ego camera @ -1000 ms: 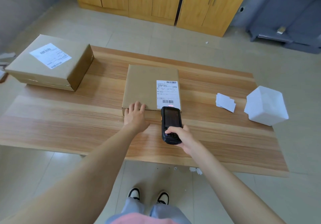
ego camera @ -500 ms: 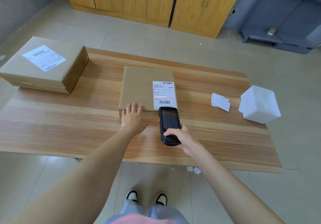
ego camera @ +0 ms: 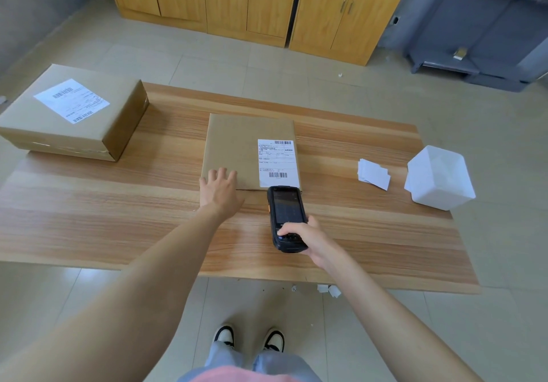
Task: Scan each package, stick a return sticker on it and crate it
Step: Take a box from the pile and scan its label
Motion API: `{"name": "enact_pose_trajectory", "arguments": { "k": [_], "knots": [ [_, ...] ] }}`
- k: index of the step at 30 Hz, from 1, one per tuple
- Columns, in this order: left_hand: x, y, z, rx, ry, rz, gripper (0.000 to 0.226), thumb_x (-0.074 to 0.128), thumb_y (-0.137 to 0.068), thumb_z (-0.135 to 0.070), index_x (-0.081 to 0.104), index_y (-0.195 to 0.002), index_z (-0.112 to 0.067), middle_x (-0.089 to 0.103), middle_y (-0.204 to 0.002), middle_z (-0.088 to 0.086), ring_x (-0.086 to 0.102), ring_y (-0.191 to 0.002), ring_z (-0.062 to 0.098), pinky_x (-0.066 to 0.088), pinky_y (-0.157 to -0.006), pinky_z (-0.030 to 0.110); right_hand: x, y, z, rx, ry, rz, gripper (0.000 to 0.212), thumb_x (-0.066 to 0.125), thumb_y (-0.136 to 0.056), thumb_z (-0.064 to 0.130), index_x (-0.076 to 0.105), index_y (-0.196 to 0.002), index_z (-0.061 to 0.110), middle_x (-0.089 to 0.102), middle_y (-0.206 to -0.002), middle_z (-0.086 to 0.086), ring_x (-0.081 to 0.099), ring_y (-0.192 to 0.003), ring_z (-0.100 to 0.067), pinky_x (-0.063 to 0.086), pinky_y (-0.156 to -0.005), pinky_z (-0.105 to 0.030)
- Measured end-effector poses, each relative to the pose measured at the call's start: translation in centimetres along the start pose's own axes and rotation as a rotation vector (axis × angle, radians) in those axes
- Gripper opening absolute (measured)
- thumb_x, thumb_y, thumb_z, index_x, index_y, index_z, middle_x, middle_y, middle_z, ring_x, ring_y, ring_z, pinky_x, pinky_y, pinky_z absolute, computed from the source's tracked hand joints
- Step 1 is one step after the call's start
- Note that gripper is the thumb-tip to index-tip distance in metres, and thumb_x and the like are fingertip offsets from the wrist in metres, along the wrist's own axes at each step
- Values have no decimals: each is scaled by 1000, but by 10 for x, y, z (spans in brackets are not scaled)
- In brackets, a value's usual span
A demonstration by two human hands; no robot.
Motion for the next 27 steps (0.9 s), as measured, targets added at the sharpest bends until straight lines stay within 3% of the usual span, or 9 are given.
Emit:
{"name": "enact_pose_trajectory", "arguments": {
  "k": [6,14,20,27],
  "knots": [
    [-6,-6,6,-60,9,40,60,55,-87,-43,34,-138,-19,33,-144,9,30,-131,30,30,-102,42,-7,-2,4,-36,-83,-17,53,74,-72,4,48,-116,12,62,-110,-8,62,-99,-24,52,-90,-40],
    [-3,-9,21,-170,53,87,57,55,-86,-45,40,-133,-17,39,-134,13,36,-122,33,34,-96,43,-50,-24,0,-54,-63,-230,59,75,-72,1,40,-118,14,57,-109,-6,58,-100,-24,51,-73,-33],
    [-2,-10,27,-196,72,97,52,53,-87,-42,40,-131,-18,38,-132,13,38,-119,33,34,-96,43,-82,-46,-23,32,-6,-297,60,76,-69,2,40,-116,12,55,-116,-8,56,-104,-26,48,-90,-42],
    [-1,-10,24,-209,81,89,51,52,-88,-38,39,-132,-17,38,-131,13,40,-118,34,34,-96,43,-92,-56,-44,56,1,-324,61,73,-71,-4,37,-117,9,52,-117,-11,52,-100,-25,44,-85,-40]
  ]
}}
Point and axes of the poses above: each hand's wrist, its own y-axis away from the middle knuckle, its own x-axis out of the palm, z = x × y, the point moved 1 cm from there along -y, towards the middle knuckle
